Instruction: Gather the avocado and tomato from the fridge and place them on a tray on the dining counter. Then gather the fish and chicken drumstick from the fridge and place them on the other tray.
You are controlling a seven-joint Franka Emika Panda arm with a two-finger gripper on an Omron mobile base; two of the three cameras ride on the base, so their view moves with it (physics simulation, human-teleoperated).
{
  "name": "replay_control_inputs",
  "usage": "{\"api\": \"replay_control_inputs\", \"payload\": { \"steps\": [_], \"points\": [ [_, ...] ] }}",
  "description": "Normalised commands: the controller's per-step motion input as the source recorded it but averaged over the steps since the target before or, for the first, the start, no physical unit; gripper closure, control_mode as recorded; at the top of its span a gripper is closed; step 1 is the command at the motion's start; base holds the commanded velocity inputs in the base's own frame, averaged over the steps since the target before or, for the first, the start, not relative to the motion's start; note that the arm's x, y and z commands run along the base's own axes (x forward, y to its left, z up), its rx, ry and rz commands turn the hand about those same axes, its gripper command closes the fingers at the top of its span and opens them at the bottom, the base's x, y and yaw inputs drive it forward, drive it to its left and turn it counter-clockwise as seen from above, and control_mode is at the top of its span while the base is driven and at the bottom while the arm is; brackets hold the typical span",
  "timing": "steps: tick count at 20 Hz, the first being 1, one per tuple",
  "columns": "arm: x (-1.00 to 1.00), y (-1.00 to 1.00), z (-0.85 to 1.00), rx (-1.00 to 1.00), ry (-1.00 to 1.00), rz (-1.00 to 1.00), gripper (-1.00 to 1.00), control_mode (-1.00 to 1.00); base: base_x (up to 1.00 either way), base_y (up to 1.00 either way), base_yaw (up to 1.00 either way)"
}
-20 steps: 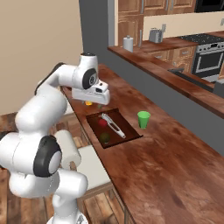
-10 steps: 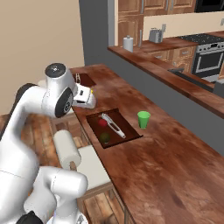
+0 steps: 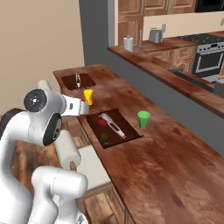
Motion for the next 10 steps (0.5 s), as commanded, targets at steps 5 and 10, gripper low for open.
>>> {"api": "replay_control_inputs", "payload": {
  "steps": [5,10],
  "points": [
    [-0.58,0.0,0.57,0.02,-0.04,0.0,-1.0,-1.0,0.0,0.0,0.0],
    [-0.23,0.05,0.09,0.0,-0.03,0.0,-1.0,1.0,0.04,0.0,0.0]
  ]
}}
